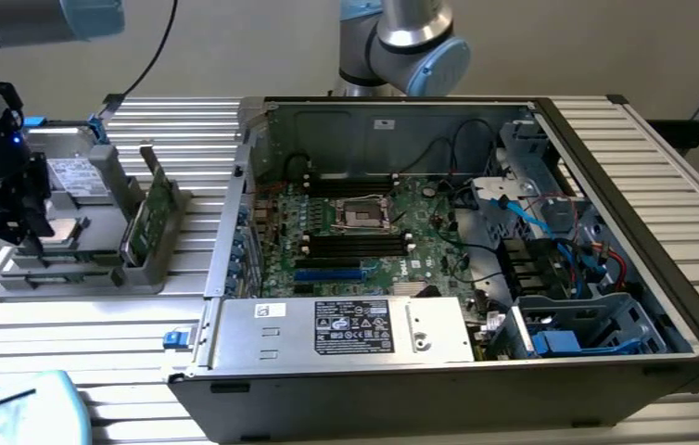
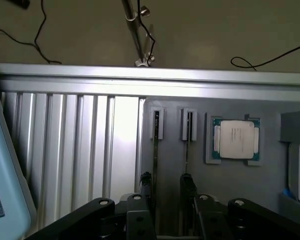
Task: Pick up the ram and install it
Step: 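Pick up the ram and move it above insertion slot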
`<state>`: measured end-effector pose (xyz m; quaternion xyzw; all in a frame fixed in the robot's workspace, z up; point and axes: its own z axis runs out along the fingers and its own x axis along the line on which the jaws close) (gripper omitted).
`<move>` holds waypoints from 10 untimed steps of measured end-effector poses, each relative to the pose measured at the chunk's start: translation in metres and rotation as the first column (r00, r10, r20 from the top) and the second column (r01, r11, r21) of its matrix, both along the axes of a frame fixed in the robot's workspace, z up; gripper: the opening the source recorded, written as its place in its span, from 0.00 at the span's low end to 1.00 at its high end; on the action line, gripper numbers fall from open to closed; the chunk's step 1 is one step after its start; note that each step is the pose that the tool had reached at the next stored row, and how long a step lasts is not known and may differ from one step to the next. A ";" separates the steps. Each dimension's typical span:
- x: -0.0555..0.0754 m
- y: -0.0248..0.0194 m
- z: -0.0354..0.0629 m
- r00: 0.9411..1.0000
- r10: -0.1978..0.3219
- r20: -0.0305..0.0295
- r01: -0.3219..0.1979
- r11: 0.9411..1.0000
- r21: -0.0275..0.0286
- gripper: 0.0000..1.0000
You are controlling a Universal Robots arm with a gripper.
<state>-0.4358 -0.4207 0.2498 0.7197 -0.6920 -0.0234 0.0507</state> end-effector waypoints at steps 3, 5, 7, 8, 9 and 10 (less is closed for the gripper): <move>-0.002 0.0000 -0.0031 1.000 0.011 0.006 -0.011 1.000 0.000 0.37; -0.003 0.0000 -0.0048 1.000 0.021 0.011 -0.021 1.000 0.000 0.37; -0.004 -0.0004 -0.0065 0.999 0.030 0.018 -0.030 1.000 0.000 0.37; -0.004 -0.0012 -0.0070 0.999 0.035 0.019 -0.035 0.999 0.000 0.37; -0.004 -0.0020 -0.0076 0.999 0.040 0.019 -0.040 0.999 0.000 0.37; -0.004 -0.0032 -0.0084 0.999 0.046 0.019 -0.046 0.999 0.000 0.37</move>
